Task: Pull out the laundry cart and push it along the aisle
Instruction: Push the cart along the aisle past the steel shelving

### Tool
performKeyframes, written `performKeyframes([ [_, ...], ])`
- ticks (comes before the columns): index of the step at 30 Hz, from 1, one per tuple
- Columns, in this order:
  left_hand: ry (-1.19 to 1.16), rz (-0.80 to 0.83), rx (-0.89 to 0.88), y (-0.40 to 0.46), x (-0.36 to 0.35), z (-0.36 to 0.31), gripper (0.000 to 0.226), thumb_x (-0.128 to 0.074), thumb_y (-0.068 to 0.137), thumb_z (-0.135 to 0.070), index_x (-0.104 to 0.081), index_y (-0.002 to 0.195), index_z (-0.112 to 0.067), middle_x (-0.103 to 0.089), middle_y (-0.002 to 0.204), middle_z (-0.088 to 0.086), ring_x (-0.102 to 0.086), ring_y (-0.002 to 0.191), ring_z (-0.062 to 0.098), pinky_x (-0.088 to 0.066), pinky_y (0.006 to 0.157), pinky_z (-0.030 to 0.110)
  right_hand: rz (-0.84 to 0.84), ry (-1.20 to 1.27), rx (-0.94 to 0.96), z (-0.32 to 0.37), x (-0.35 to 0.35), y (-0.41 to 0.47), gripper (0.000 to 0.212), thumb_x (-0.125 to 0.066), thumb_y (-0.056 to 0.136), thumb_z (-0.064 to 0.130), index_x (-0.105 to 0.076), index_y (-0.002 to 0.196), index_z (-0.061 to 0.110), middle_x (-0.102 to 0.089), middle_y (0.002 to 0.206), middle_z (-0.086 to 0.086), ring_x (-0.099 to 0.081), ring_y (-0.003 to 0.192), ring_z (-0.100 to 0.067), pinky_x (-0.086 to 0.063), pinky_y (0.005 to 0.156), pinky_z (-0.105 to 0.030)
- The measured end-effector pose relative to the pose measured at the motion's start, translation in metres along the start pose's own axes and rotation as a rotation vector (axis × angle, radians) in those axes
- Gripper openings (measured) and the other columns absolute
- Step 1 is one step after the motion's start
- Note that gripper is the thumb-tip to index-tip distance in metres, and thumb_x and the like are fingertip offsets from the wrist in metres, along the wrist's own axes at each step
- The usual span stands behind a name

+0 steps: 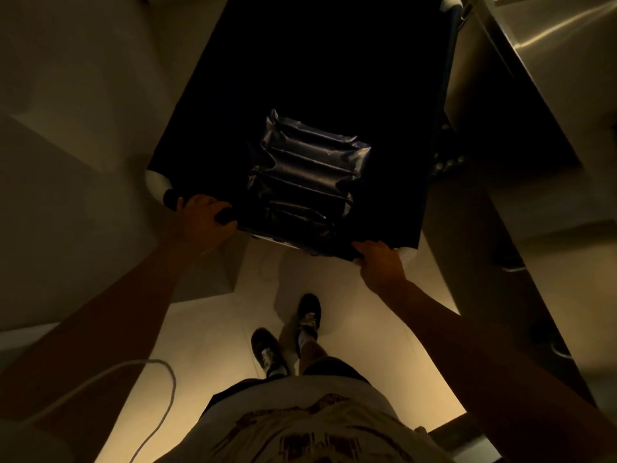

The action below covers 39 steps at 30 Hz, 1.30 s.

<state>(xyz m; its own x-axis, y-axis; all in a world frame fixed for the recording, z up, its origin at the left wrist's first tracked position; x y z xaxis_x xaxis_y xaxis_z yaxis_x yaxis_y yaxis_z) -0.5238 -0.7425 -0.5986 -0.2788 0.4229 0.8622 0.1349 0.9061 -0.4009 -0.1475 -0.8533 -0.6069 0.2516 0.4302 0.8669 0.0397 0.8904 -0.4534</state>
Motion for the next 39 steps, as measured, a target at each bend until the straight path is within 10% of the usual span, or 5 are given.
performKeyframes([
  [39, 0.114, -0.118, 0.017, -0.084, -0.052, -0.001, 0.049, -0.048, 0.096, -0.049, -0.062, 0.138, -0.027, -0.064, 0.136, 0.013, -0.051, 0.130, 0.042, -0.026, 0.119, 0.058, 0.010, -0.090, 0.035, -0.022, 0.024, -0.008, 0.044, -0.058, 0.098, 0.015, -0.055, 0.141, 0.021, -0.058, 0.139, -0.013, -0.055, 0.128, -0.035, -0.048, 0.106, -0.045],
])
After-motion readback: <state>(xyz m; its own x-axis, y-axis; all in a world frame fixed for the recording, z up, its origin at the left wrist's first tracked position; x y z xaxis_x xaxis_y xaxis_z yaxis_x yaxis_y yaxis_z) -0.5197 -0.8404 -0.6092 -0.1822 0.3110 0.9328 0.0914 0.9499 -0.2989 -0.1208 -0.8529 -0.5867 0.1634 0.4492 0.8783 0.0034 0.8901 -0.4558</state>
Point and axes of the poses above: each hand's wrist, its own y-axis towards the middle knuckle, its own x-axis out of the back of the hand, z = x × y, the point moved 6 cm from there along y, towards the middle knuckle
